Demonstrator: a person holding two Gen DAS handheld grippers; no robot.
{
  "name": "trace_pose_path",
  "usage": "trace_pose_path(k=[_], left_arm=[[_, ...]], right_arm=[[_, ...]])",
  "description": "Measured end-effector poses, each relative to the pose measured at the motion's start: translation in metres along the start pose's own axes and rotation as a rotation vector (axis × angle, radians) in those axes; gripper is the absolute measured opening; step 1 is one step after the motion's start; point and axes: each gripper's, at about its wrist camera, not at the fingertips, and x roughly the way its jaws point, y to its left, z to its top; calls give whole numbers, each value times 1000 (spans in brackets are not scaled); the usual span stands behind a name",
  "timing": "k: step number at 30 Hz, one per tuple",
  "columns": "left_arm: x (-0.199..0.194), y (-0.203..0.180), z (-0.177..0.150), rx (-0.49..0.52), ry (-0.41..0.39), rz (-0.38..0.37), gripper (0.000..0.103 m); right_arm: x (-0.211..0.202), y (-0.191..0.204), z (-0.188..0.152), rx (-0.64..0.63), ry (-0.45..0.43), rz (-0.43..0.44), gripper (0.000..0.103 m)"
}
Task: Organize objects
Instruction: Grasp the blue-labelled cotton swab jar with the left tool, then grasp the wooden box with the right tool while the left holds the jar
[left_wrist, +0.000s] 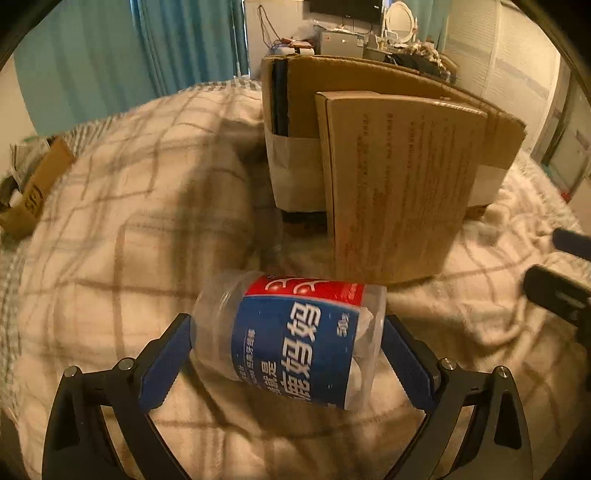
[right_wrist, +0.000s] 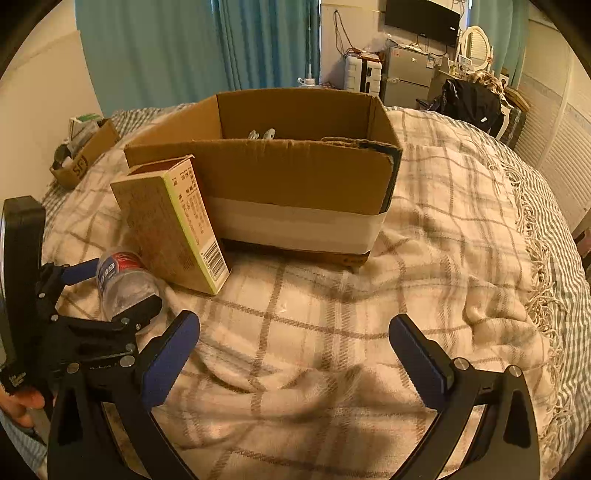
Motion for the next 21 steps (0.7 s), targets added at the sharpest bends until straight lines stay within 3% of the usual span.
trace_pose_path(k=[3, 8, 10, 15, 21], left_arm=[[-17, 11, -7, -74, -14, -64, 99], [-41, 32, -12, -140, -20, 74, 98], [-55, 43, -13, -166, -40, 162, 98], [-75, 66, -15, -190, -90, 317, 98], [-70, 93, -15, -224, -69, 310, 98]], right_arm=[[3, 4, -1, -13, 14, 0, 103], [-3, 16, 1, -60, 4, -42, 103], [-6, 24, 5, -76, -3, -44, 103], [-5, 61, 23, -83, -17, 23, 103], [26, 98, 40, -67, -2, -16, 103]])
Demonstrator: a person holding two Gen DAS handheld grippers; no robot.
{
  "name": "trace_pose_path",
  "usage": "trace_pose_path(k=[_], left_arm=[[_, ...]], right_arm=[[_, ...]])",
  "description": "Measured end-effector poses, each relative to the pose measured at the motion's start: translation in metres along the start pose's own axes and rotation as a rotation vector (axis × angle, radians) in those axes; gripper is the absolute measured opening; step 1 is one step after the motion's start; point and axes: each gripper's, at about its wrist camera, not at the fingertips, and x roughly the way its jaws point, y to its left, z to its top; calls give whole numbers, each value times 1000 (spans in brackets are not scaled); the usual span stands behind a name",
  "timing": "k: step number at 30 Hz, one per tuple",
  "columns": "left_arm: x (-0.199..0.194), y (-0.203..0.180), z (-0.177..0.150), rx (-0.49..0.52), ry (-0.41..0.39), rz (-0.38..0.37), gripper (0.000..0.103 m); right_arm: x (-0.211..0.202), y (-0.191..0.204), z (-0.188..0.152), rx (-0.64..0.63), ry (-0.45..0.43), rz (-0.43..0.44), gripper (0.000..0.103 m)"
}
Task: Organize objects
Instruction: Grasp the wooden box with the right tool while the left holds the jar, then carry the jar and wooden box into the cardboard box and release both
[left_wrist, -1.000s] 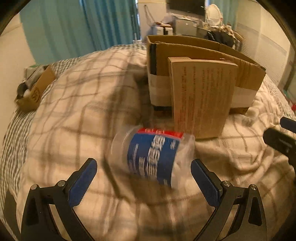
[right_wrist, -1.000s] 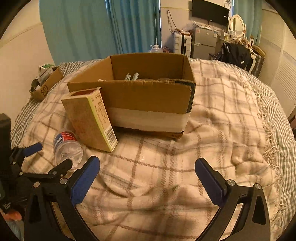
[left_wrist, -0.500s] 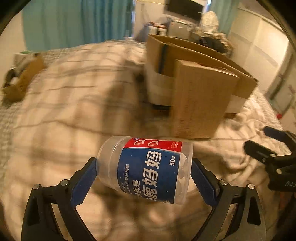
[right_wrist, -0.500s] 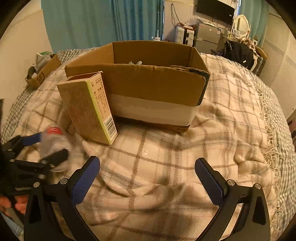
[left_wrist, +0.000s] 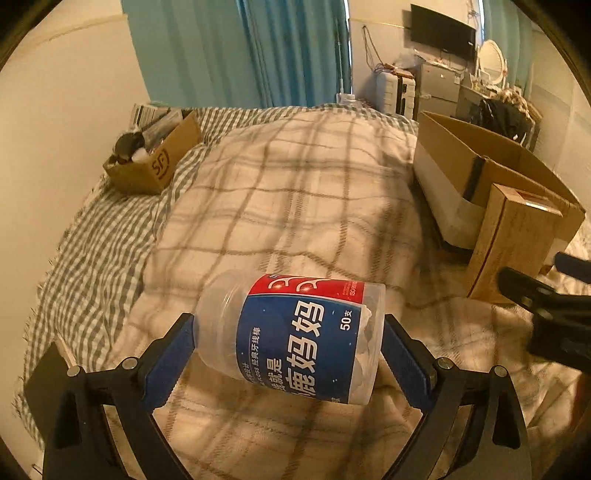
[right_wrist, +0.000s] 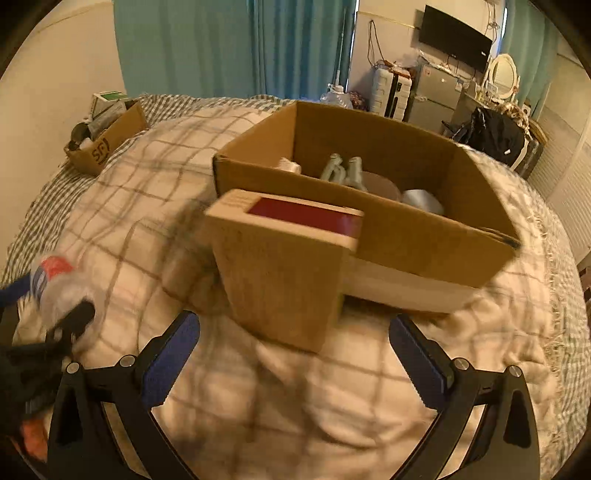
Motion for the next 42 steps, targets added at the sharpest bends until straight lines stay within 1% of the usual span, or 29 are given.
trace_pose_path(k=[3, 6, 8, 9, 10, 12, 13, 14, 18, 23, 26, 31, 37, 39, 41, 42], left_arm=[[5, 3, 2, -17, 2, 3, 98], [10, 3, 3, -30, 12, -4, 98], [10, 3, 1, -31, 17, -8, 98], [10, 4, 1, -32, 21, -12, 98], [10, 3, 1, -32, 25, -14, 98], [8, 3, 0, -32, 35, -17, 98], [6, 3, -1, -32, 39, -20, 98], [5, 3, -1, -34, 44, -25, 98], [-10, 2, -2, -49, 52, -51, 98], [-36, -5, -3, -31, 35, -61, 98], [-56, -14, -5, -4, 19, -86, 98], [-89, -29, 0, 24, -27, -109, 97], [-120, -51, 21, 41, -61, -173, 97], [-129, -60, 37, 58, -69, -202, 97], [-136, -68, 51, 68, -82, -207, 97], [-140, -73, 63, 78, -99, -210, 97]], right_arm=[[9, 3, 7, 67, -23, -37, 103], [15, 2, 12, 95, -52, -81, 103], [22, 2, 14, 98, -48, -100, 102], [24, 0, 14, 105, -42, -101, 101], [24, -2, 13, 107, -38, -97, 98], [18, -5, 12, 110, -42, -66, 79], [15, -5, 12, 101, -43, -64, 76], [10, -5, 12, 89, -49, -64, 76], [-14, -7, 7, 72, -75, -13, 76], [-52, -12, 2, 70, -128, 29, 76], [-78, -10, -1, 44, -162, 44, 76], [-127, -23, -3, 28, -242, 83, 76], [-181, -52, 4, 14, -324, 110, 76], [-196, -65, 11, 13, -348, 119, 76], [-209, -78, 21, 13, -372, 124, 76], [-215, -85, 28, 17, -386, 124, 76]])
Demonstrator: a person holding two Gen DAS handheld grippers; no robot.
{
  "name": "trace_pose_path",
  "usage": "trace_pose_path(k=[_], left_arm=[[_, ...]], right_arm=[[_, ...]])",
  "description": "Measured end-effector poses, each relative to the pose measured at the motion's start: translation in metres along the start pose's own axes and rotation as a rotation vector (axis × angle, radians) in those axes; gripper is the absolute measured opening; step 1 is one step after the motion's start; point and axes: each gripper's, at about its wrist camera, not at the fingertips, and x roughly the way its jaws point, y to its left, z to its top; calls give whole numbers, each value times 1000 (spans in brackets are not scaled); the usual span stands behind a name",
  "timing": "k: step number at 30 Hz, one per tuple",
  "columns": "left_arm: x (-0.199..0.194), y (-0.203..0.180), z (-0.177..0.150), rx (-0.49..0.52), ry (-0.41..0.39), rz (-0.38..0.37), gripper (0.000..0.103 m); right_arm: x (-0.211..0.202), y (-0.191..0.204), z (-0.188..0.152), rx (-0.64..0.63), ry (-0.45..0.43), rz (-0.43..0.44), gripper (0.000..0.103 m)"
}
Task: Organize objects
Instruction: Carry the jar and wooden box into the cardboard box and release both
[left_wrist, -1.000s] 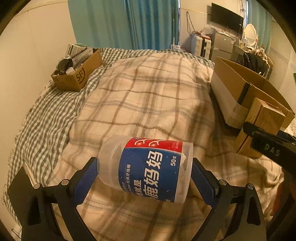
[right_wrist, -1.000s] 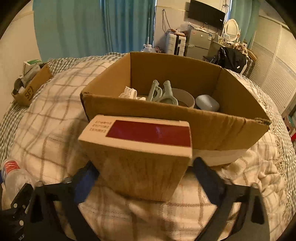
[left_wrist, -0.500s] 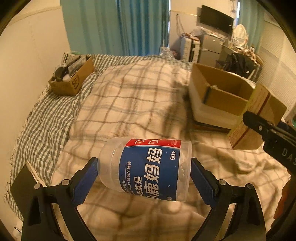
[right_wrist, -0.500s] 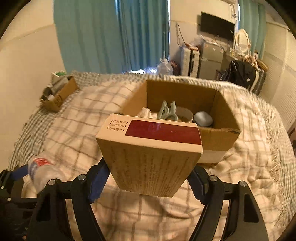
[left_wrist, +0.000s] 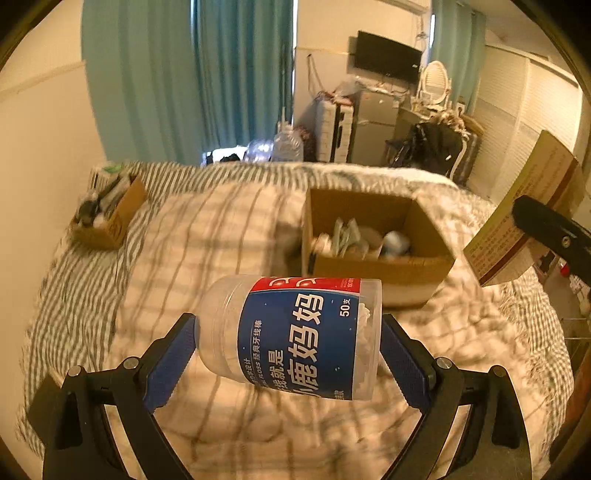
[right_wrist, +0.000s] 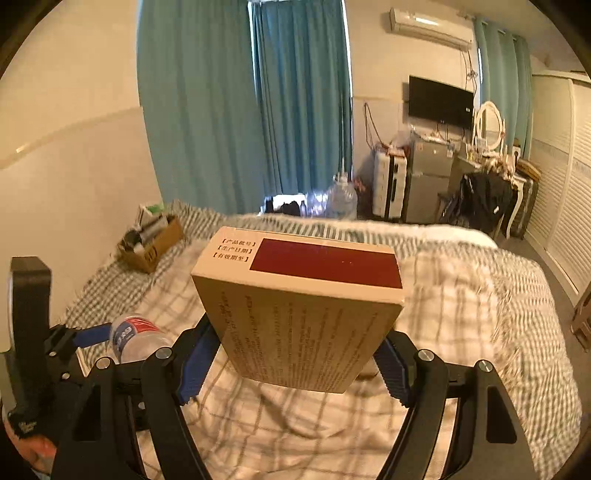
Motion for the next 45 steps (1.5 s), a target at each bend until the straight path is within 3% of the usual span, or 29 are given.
trace_pose_path(k=[7, 12, 20, 28, 29, 32, 34, 40, 45], left_arm=[[8, -33, 69, 75, -64, -43, 97], [62, -50, 104, 103, -30, -50, 97], [160, -75, 97, 176, 44, -53, 97], [192, -88, 82, 220, 89, -101, 97], [193, -89, 82, 224, 92, -99, 97], [184, -90, 86, 228, 86, -77, 98], [169, -87, 91, 211, 66, -59, 103], [114, -83, 105, 199, 4, -30, 103], [45, -79, 111, 178, -91, -23, 103]], right_arm=[[20, -36, 53, 7, -33, -13, 76], [68, -61, 70, 22, 12, -24, 76], [165, -102, 34, 105, 204, 16, 76], [202, -125, 19, 152, 260, 24, 77], [200, -126, 20, 156, 250, 26, 78], [186, -128, 28, 164, 212, 10, 96], [173, -121, 39, 156, 186, 1, 97], [115, -112, 59, 148, 117, -25, 99], [51, -104, 75, 122, 39, -53, 102]])
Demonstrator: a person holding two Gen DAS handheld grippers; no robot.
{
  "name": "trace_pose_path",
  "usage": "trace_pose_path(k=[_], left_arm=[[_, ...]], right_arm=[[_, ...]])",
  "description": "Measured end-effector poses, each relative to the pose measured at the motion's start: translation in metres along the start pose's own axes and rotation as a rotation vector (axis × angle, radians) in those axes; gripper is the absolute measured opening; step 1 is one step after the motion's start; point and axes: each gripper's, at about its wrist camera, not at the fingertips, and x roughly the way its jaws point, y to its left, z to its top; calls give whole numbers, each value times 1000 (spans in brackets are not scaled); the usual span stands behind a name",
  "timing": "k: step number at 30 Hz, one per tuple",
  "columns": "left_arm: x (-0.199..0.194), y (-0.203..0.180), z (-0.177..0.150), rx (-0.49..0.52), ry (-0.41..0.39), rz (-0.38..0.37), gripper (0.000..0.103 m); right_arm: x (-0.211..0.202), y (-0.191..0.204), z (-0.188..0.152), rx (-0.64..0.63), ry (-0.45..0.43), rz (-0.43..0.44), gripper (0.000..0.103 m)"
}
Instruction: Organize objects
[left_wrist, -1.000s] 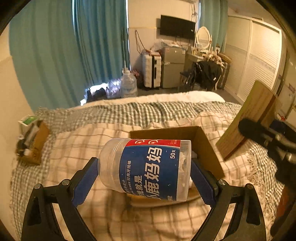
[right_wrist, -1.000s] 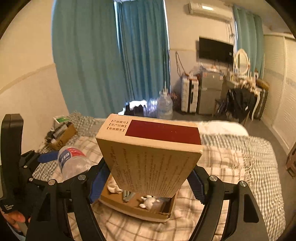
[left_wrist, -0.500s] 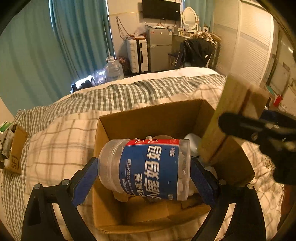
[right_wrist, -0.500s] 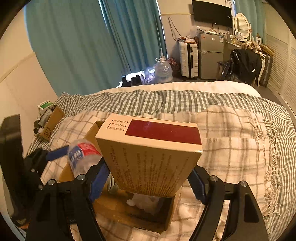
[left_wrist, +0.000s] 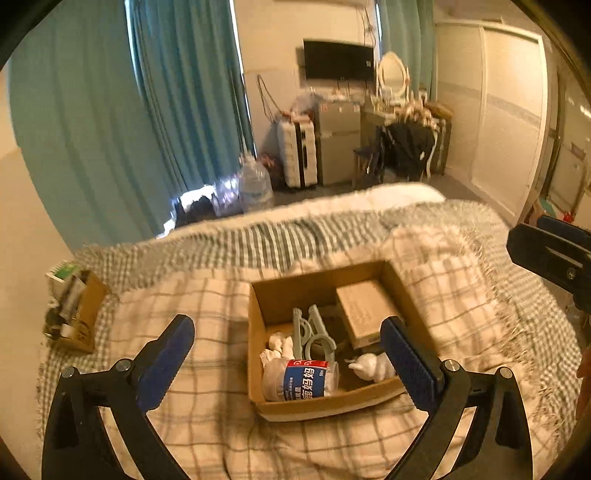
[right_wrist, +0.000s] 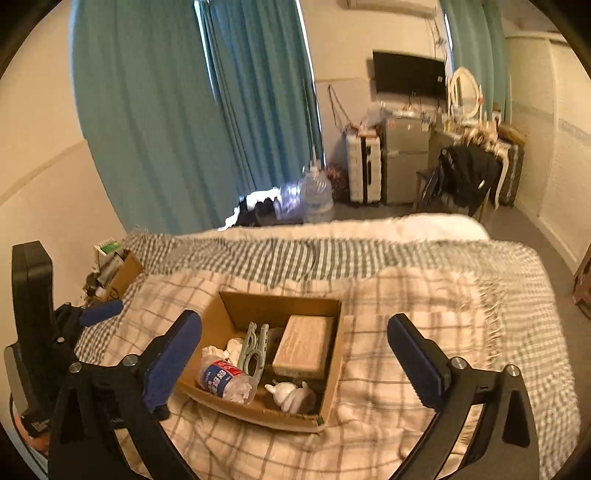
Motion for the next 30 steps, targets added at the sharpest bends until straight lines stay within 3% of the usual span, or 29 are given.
trace_pose_path(k=[6, 9, 11, 15, 20, 23, 26, 30], left_arm=[[-69, 10, 5, -96, -94, -15, 103], [-100, 7, -2, -78, -165, 30, 103], [-120, 1, -11, -55, -220, 74, 103], [-141, -4, -30, -69, -272, 66, 103], [-140, -1, -59, -130, -298, 63, 103], [-125, -10, -80, -115, -291, 85, 103], [-99, -22, -102, -70, -264, 123, 103], [-60, -24, -116, -58, -206, 132, 103]], right_arm=[[-78, 11, 0, -56, -91, -60, 102], [-114, 15, -10, -83, -123, -162, 102], [-135, 16, -17, -86, -172, -185, 102], [-154, 13, -33, -72, -211, -212, 102], [-139, 11, -61, -109, -228, -252, 102], [-123, 9, -82, -105, -254, -277, 102], [-84, 4, -104, -95, -205, -232, 102], [-27, 1, -119, -96, -69, -191, 103]])
